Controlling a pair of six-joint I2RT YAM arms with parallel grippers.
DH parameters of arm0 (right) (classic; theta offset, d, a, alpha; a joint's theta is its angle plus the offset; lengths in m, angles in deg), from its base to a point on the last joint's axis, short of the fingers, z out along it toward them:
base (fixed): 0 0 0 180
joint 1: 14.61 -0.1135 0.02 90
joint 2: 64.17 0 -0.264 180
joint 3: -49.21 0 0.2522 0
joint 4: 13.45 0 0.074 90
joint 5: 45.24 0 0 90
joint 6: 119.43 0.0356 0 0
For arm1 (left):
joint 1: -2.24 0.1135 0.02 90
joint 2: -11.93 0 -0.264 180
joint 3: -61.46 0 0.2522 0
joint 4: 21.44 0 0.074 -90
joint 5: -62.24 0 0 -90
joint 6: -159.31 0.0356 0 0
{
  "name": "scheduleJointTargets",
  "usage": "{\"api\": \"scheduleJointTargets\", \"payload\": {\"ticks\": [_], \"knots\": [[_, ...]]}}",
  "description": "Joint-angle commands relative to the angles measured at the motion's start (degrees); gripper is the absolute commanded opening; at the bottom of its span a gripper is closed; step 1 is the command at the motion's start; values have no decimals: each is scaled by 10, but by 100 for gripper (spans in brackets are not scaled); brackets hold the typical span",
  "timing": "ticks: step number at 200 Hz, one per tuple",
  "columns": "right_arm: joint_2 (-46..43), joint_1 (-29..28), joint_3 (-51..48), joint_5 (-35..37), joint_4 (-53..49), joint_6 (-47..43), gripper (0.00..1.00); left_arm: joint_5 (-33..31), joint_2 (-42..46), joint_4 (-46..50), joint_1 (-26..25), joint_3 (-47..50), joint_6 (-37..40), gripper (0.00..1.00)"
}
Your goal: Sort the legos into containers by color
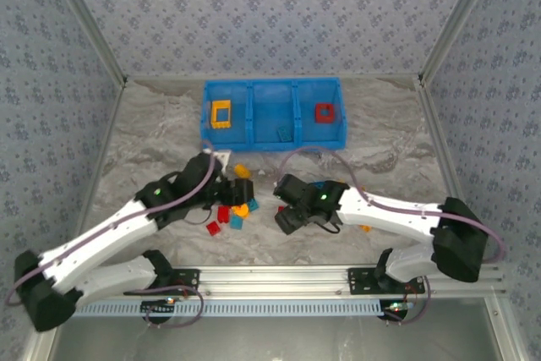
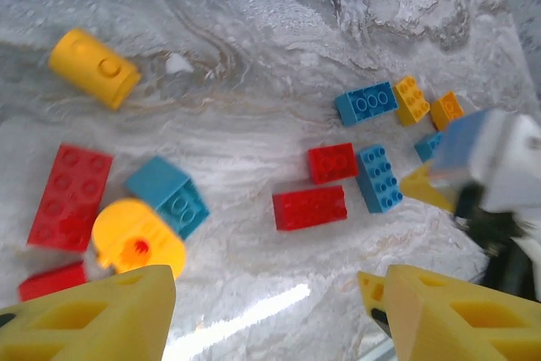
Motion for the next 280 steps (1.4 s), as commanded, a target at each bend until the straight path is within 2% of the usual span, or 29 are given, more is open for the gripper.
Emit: {"api": "scheduleJointTargets", "payload": {"ticks": [1, 30, 55, 78, 94, 110, 149, 188, 225, 266, 280], "knots": [[53, 8, 45, -27, 4, -91, 83, -38, 106, 31, -3, 40, -44, 70], [135, 11, 108, -33, -32, -161, 83, -87, 234, 105, -3, 60, -74, 75], [187, 15, 146, -28, -52, -199, 82, -107, 278, 145, -1, 54, -80, 76], [228, 21, 184, -37, -75, -227, 78, -96, 279, 141, -1, 49, -77, 76], [253, 24, 199, -33, -92, -235, 72, -85, 279, 125, -1, 47, -76, 77], [268, 27, 205, -27, -98, -240, 71, -75, 279, 119, -2, 43, -77, 77], [280, 24, 212, -48, -111, -248, 70, -53, 288, 139, -2, 45, -86, 77], [282, 21, 204, -32, -124, -250, 63, -52, 297, 128, -2, 62, -98, 77], [287, 22, 200, -20, -121, -259, 61, -40, 279, 106, -2, 65, -94, 77], [297, 21, 202, -31, -112, -260, 53, -40, 274, 108, -1, 63, -88, 78], [294, 20, 200, -33, -109, -259, 47, -36, 271, 106, -2, 66, -87, 78]]}}
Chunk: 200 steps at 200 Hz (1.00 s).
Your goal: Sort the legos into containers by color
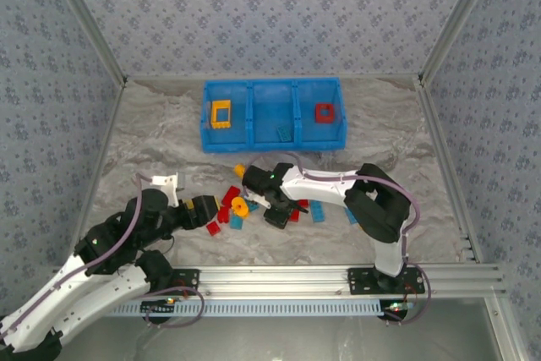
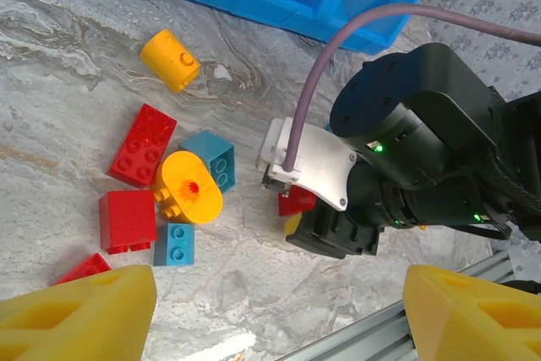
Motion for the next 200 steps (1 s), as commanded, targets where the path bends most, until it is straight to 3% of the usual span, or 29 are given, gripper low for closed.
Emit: {"api": "scheduleJointTargets", "payload": {"ticks": [1, 32, 59, 97, 113, 152, 200], "knots": [[7, -6, 5, -3, -7, -10, 47, 11, -5, -18, -2, 3, 4, 78], [-30, -2, 6, 8, 0, 10, 35, 59, -32, -62, -2, 5, 9, 78], [-111, 33, 9, 8, 13, 50, 33, 94, -81, -104, -4, -18, 26, 79], [-219, 159, 3, 22, 58, 107, 31, 94, -198, -165, -28, -72, 51, 79], [-232, 227, 6, 10, 92, 131, 33, 62, -251, -194, -58, -93, 63, 79], [-166, 359, 55, -60, 212, 197, 34, -36, -353, -212, -102, -158, 81, 79], [21, 424, 204, -118, 250, 244, 33, -138, -486, -230, -145, -269, 118, 78]]}}
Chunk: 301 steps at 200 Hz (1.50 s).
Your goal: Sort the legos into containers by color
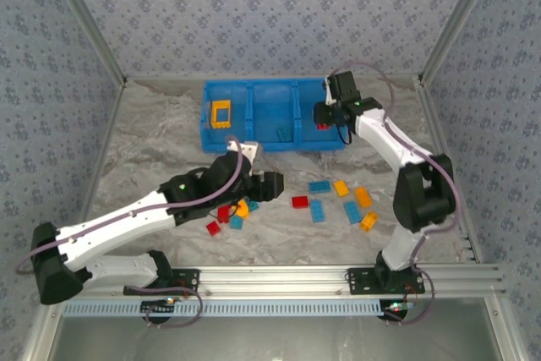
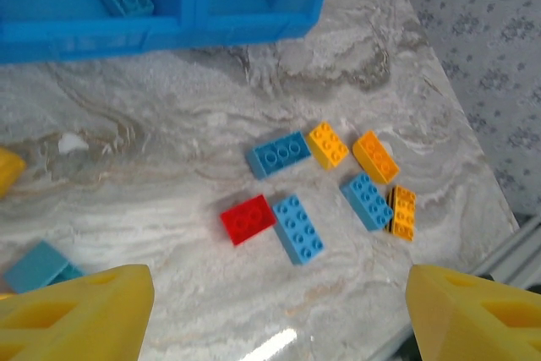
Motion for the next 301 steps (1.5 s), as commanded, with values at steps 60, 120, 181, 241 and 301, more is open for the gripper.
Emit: {"api": "scheduleJointTargets", "payload": {"ticks": [60, 120, 181, 241, 301], "knots": [[208, 35, 214, -67, -18, 75, 33, -171, -246, 41, -69, -263, 85, 78], [270, 37, 287, -68, -68, 75, 40, -167, -286, 67, -70, -295, 75, 77], [223, 32, 284, -66, -77, 65, 54, -189, -257, 94, -69, -277, 58, 76], [-52, -11, 47, 8, 29, 59, 48, -120, -209, 206, 57, -216, -48, 75], [-378, -287, -366, 96, 244, -3, 67, 23, -254, 148, 229, -121, -122, 78]]}}
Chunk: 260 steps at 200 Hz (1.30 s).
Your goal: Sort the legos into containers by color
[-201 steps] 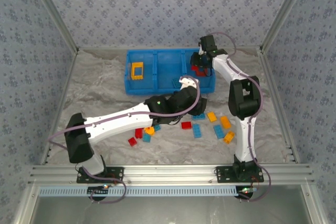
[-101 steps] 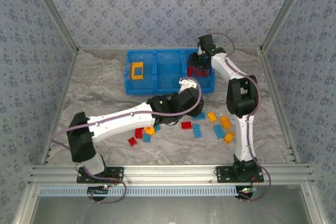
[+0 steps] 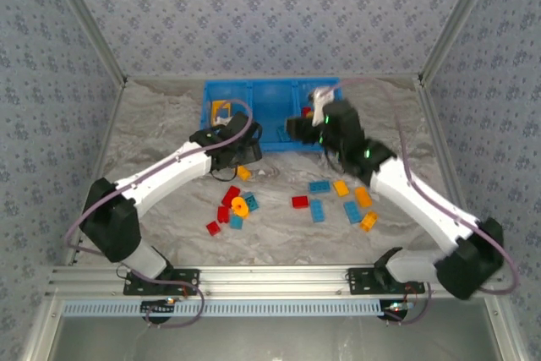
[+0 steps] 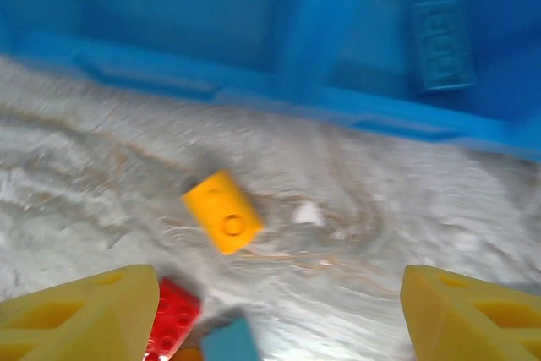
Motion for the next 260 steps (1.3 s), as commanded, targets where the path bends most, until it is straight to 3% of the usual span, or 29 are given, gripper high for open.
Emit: {"api": "scheduleJointTargets", "payload": {"ticks": [1, 36, 74, 160, 188, 199, 235, 260], "knots": [[-53, -86, -130, 50, 87, -35, 67, 65, -28, -13, 24, 7, -44, 78], [-102, -189, -222, 64, 103, -13, 70, 73, -77, -50, 46, 29, -96, 79], [-101, -266, -237, 132, 90, 8, 70, 87, -116, -88, 52, 45, -125, 74], [-77, -276, -219, 147, 81, 15, 69, 87, -152, -125, 50, 74, -145, 56], [-76, -277, -215, 147, 78, 14, 68, 65, -132, -131, 44, 82, -140, 35], [-77, -277, -214, 147, 75, 14, 68, 43, -114, -118, 37, 83, -137, 33], [-76, -276, -193, 163, 89, 5, 68, -33, -30, -48, 34, 48, -60, 32], [-27, -293, -142, 209, 149, -58, 69, 29, -28, -52, 94, -10, 54, 33]]}}
